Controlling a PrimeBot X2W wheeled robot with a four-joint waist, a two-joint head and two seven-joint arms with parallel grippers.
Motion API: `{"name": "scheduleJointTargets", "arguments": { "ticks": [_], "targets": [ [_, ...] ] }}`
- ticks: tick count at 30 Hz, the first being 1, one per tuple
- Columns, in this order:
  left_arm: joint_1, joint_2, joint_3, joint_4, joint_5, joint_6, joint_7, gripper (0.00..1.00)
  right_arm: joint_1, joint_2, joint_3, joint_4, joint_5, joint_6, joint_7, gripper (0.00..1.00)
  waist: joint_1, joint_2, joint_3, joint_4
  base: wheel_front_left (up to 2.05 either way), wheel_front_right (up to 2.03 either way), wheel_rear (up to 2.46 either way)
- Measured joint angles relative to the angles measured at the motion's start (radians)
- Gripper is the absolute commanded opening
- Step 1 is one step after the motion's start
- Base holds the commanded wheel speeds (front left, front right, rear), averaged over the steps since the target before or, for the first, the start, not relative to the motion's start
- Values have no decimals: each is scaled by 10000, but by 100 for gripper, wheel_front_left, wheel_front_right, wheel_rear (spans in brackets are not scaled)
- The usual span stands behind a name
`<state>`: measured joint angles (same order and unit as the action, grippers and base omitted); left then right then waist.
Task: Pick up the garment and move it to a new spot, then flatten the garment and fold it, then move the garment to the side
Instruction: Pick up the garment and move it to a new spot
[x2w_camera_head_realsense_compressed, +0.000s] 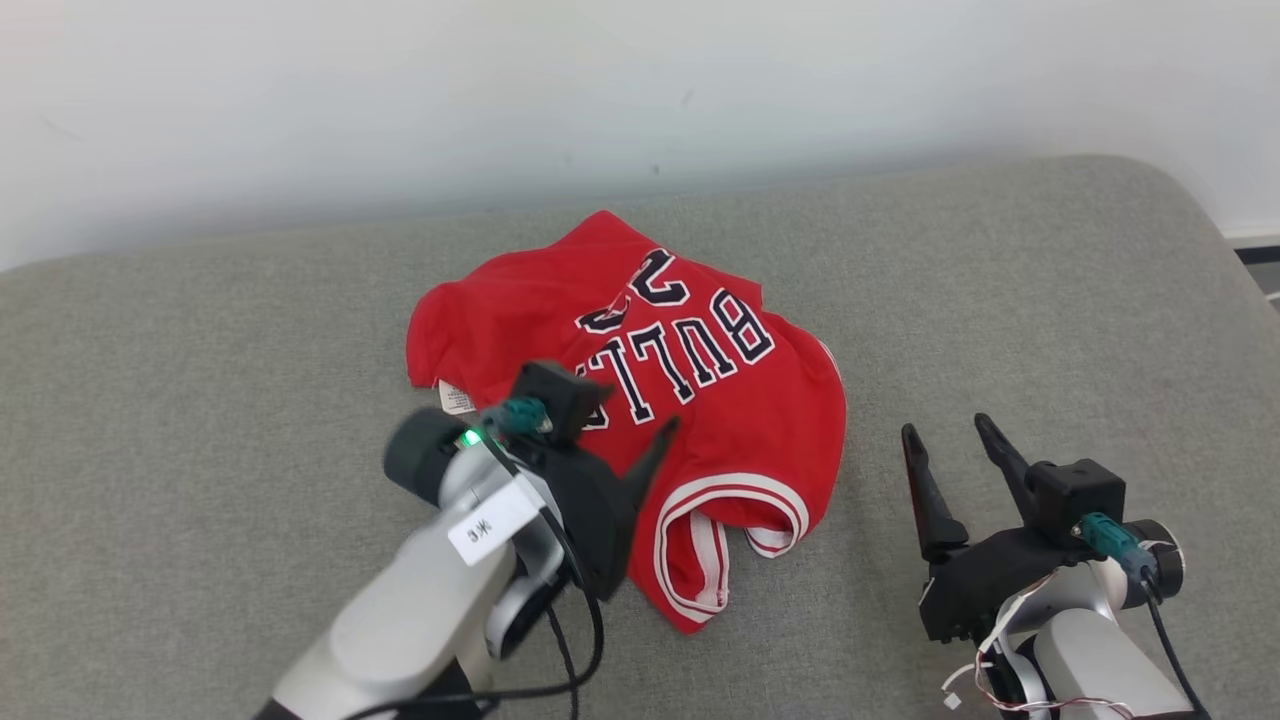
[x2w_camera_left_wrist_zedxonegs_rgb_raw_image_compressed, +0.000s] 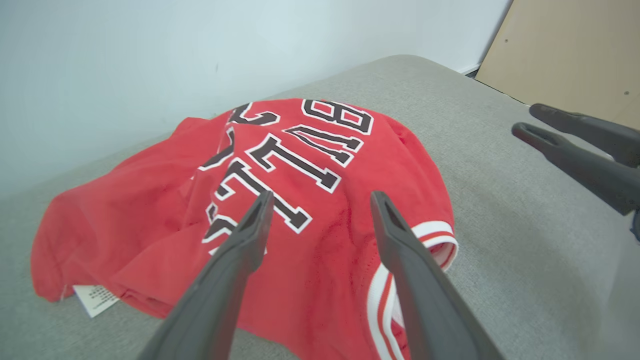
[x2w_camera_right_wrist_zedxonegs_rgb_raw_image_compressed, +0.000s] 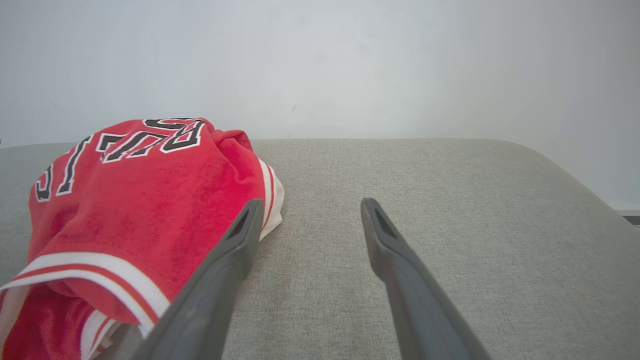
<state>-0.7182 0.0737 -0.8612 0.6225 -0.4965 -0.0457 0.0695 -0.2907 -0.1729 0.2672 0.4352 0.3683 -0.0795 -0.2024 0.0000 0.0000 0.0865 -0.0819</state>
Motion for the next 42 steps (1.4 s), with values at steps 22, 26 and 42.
{"name": "scheduleJointTargets", "arguments": {
  "ticks": [22, 26, 42],
  "targets": [
    [-2136, 401, 35, 2435, 128, -520, 1350, 100, -103, 111, 228, -221, -2, 92, 88, 100, 0, 2, 577, -660, 0, 0, 0],
    [-2149, 343, 15, 2849, 90, -604, 1521, 100, -309, 121, 211, -242, -2, 92, 88, 100, 1, 2, 813, -842, 0, 0, 0],
    [-2779, -84, -121, 3595, -247, -779, 1262, 0, -313, 63, 29, -127, 0, 81, -2, 100, 1, 2, 958, -715, 0, 0, 0]
  ]
}}
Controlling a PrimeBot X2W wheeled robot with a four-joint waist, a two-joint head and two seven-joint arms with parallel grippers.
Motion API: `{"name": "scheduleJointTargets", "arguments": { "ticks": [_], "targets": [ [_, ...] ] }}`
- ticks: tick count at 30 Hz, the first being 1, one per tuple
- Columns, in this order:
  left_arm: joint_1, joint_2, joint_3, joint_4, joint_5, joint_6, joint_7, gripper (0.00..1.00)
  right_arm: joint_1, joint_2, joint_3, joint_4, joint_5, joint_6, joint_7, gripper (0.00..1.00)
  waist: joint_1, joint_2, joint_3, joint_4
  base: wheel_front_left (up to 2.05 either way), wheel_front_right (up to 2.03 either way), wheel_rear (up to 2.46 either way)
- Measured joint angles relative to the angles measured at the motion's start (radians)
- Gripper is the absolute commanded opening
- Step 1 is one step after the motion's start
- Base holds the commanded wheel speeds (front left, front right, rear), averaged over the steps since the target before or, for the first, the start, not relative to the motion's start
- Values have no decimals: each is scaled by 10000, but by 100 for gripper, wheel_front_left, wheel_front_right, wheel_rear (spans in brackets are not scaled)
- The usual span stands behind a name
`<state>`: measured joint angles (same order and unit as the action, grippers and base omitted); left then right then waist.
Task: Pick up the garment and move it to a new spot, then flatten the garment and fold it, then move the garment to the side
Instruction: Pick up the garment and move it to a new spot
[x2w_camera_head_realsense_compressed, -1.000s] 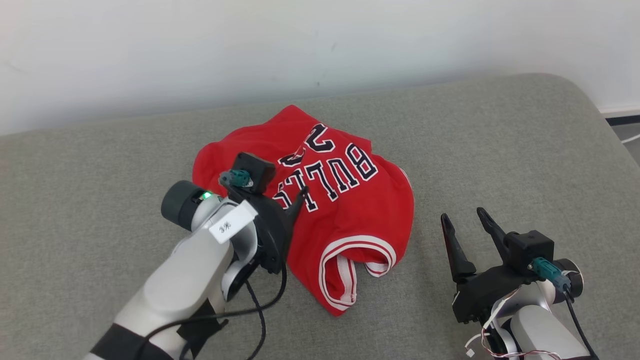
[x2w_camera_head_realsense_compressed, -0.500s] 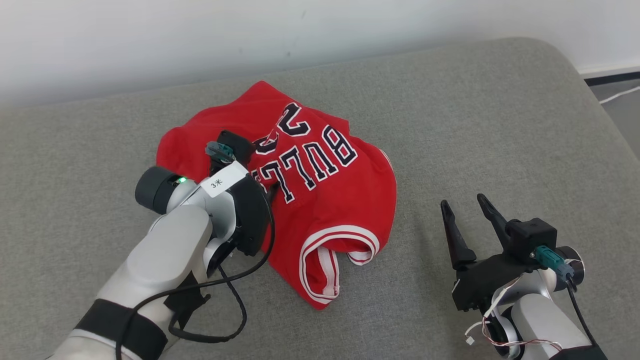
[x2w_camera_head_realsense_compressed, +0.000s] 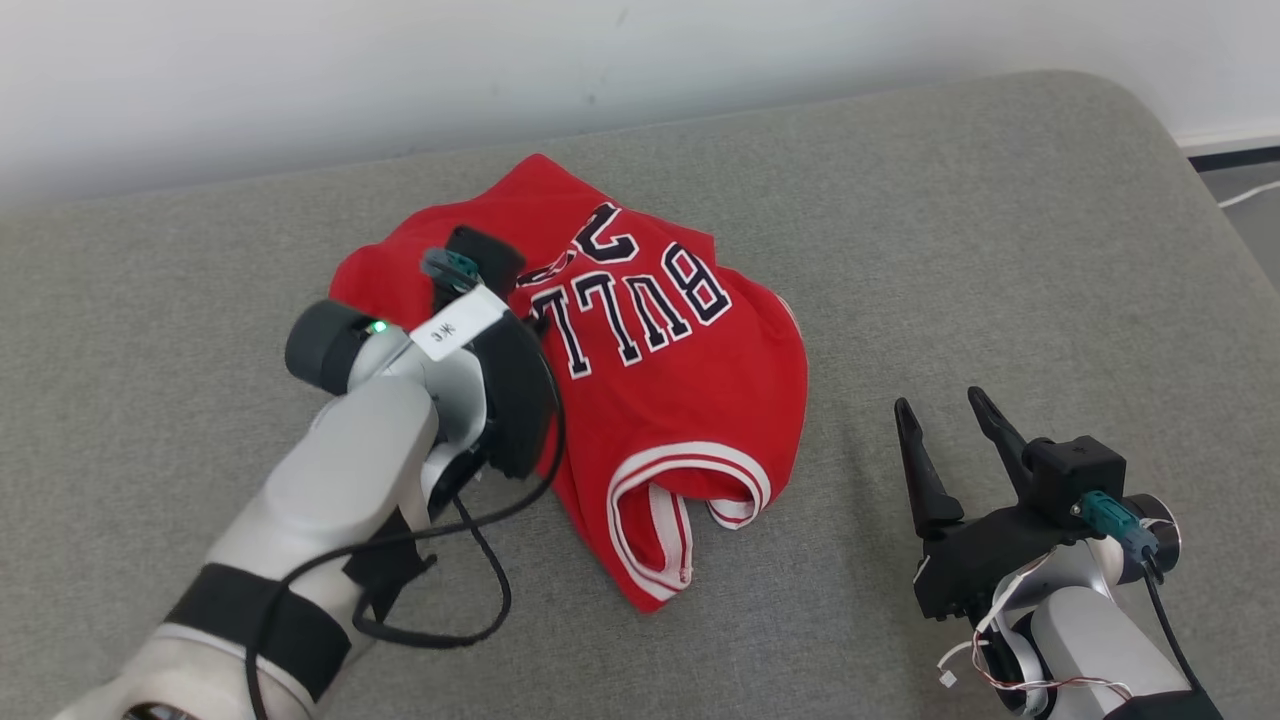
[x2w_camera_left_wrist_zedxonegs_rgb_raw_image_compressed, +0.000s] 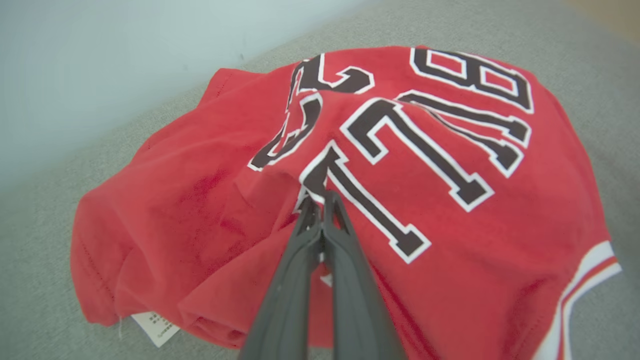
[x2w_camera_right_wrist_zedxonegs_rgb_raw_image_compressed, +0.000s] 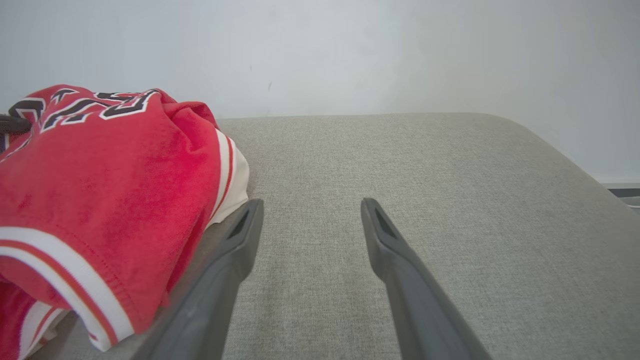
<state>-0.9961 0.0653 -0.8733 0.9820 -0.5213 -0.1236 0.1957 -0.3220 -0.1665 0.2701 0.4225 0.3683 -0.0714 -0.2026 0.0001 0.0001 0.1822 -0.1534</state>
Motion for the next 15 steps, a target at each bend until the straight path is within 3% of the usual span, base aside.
{"name": "scheduleJointTargets", "arguments": {
  "ticks": [15],
  "targets": [
    [-1913, 899, 1281, -1528, -798, -12, -1220, 0, 384, 0, -73, 433, 90, -2, -92, 100, 0, 0, -618, 595, 0, 0, 0]
  ]
}}
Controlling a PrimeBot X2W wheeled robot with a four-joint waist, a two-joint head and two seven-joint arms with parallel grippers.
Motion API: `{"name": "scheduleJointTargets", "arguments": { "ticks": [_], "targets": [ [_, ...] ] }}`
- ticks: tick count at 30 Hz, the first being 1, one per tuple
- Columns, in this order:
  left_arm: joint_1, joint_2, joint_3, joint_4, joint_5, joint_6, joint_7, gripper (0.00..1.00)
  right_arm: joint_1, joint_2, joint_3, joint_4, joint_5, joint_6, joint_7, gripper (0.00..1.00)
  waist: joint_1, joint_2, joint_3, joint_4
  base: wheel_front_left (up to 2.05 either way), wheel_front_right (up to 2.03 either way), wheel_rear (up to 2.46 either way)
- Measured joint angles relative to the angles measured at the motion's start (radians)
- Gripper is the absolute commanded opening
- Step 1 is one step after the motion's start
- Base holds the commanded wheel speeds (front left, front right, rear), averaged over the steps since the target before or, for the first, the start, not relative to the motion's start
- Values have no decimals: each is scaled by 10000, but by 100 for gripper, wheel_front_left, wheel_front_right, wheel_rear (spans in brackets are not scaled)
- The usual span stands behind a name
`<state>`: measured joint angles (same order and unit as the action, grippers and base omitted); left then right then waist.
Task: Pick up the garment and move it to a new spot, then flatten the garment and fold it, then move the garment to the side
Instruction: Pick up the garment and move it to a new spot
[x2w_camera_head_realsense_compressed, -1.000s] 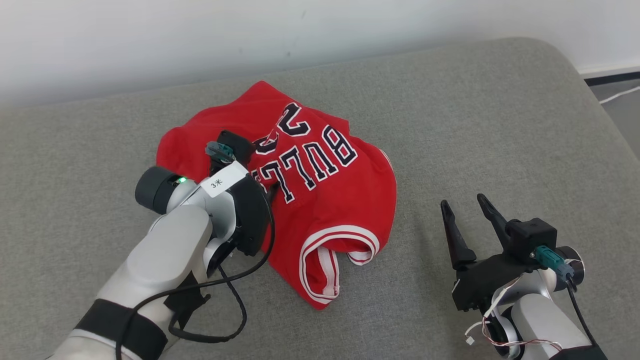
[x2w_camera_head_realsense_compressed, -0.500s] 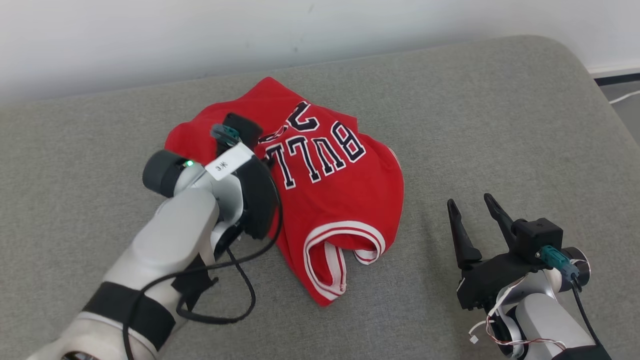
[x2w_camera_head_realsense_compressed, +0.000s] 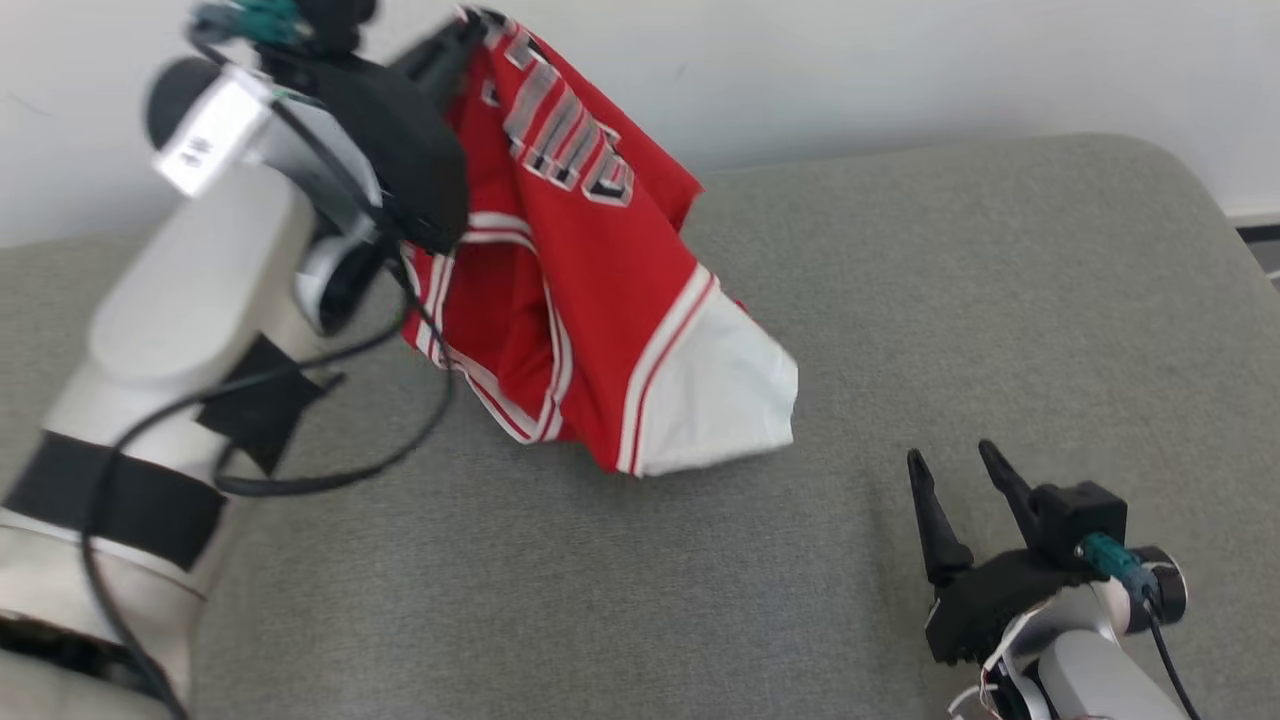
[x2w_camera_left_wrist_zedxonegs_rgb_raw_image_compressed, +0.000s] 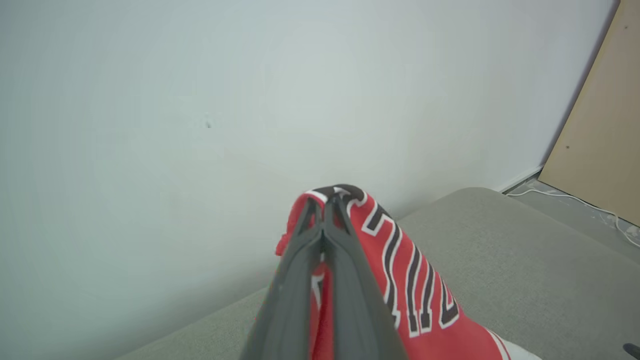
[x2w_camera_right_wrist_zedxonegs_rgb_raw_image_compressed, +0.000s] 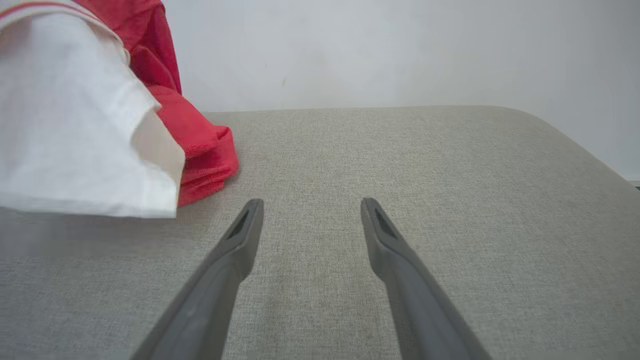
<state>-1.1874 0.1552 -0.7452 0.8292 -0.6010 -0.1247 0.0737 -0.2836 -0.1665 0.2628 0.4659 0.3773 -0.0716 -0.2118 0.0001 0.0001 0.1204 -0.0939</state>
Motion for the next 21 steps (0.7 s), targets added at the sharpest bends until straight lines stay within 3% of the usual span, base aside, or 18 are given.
{"name": "scheduleJointTargets", "arguments": {
  "ticks": [10, 21],
  "targets": [
    [-535, 2142, 372, -203, 134, 2, 192, 0, 595, -127, -134, 96, 182, 0, -82, 100, -1, -2, -478, 838, 0, 0, 0],
    [89, 3735, 623, 290, 123, 117, 470, 0, 749, -313, -186, -196, 217, 0, -84, 100, -1, -2, -531, 1870, 0, 0, 0]
  ]
}}
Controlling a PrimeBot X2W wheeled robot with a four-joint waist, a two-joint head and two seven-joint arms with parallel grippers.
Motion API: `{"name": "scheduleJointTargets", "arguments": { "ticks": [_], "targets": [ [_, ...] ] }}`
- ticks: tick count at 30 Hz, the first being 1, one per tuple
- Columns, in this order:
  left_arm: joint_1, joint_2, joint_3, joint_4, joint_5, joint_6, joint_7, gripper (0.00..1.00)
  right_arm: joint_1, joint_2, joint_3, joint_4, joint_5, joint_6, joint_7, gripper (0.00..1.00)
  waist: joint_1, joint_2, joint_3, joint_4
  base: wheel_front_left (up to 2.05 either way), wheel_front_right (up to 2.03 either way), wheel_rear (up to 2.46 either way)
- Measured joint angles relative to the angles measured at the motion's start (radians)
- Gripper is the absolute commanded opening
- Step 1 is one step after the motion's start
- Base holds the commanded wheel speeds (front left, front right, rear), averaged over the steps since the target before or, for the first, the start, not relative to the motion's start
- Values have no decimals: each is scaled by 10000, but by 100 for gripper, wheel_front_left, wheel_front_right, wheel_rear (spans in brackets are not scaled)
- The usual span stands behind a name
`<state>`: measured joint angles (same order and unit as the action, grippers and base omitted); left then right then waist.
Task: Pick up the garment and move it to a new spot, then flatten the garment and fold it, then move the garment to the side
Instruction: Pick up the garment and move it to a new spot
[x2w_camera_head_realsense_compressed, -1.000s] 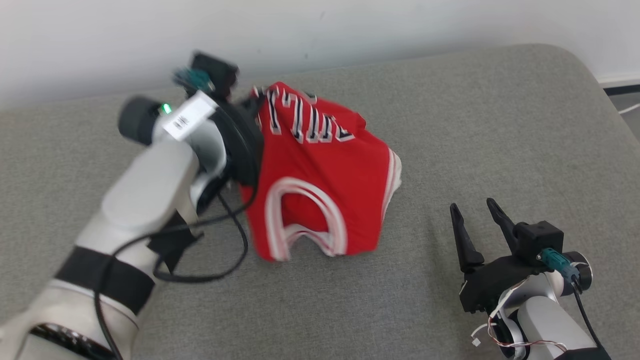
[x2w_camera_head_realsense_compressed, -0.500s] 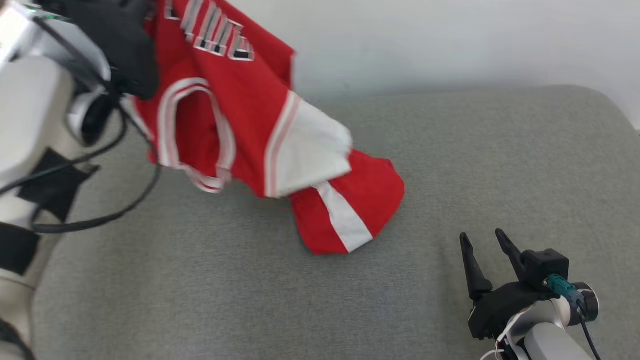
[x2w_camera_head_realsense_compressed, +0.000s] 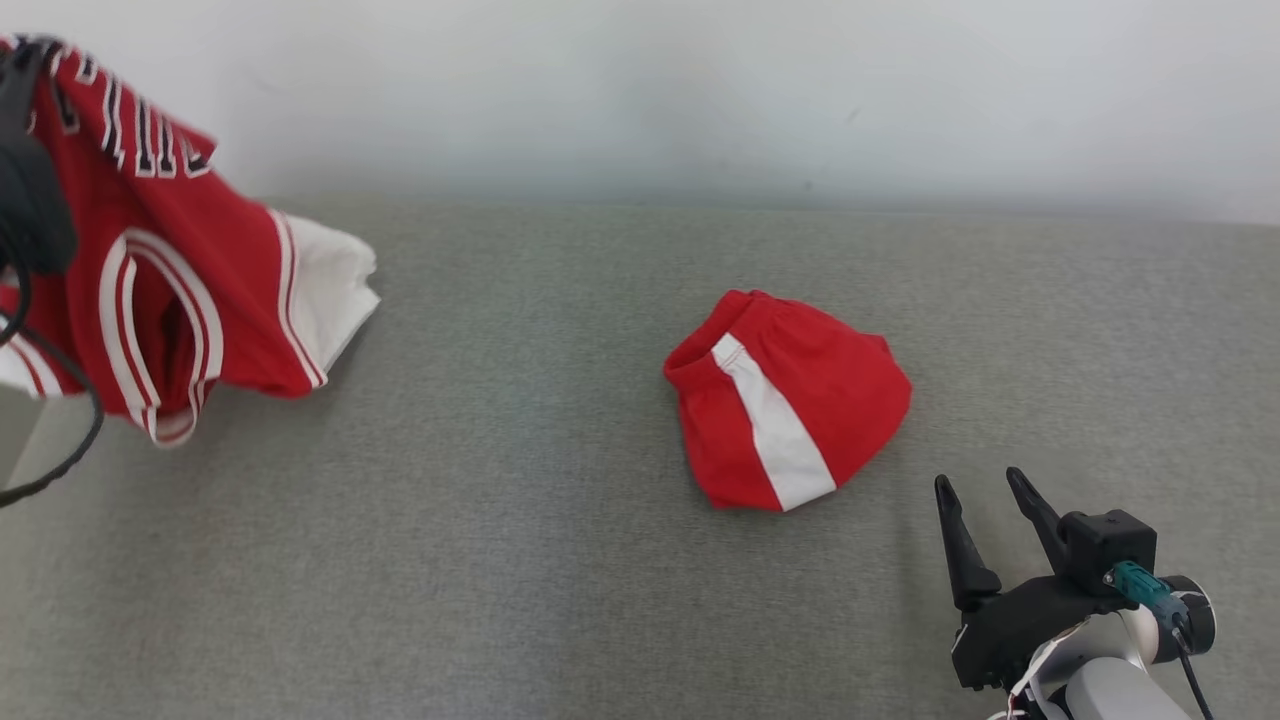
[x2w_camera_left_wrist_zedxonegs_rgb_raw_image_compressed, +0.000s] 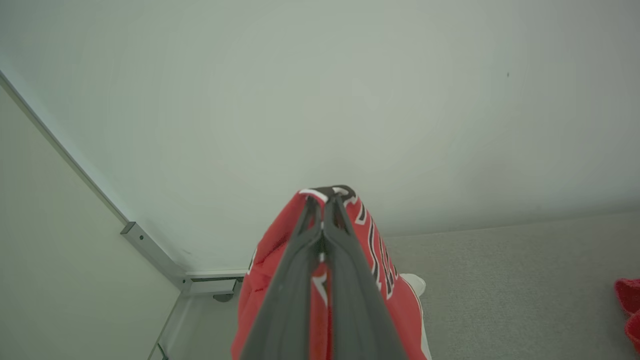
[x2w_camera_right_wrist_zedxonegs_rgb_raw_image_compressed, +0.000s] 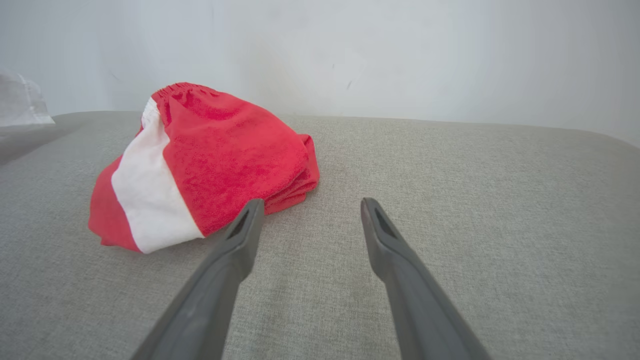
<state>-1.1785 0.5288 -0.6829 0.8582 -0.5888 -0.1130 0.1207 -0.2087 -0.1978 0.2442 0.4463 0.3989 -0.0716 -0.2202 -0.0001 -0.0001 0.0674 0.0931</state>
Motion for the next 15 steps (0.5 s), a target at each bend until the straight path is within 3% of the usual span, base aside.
{"name": "scheduleJointTargets", "arguments": {
  "ticks": [8, 15],
  "targets": [
    [1048, 577, 211, 462, -123, 226, -44, 0, -133, -79, 255, -422, -157, 12, 151, 100, 0, 0, 417, 572, 0, 0, 0],
    [1827, 571, 566, 1005, -721, 320, -267, 0, -401, -303, 326, -796, -326, 12, 368, 100, 1, 1, 1000, 650, 0, 0, 0]
  ]
}}
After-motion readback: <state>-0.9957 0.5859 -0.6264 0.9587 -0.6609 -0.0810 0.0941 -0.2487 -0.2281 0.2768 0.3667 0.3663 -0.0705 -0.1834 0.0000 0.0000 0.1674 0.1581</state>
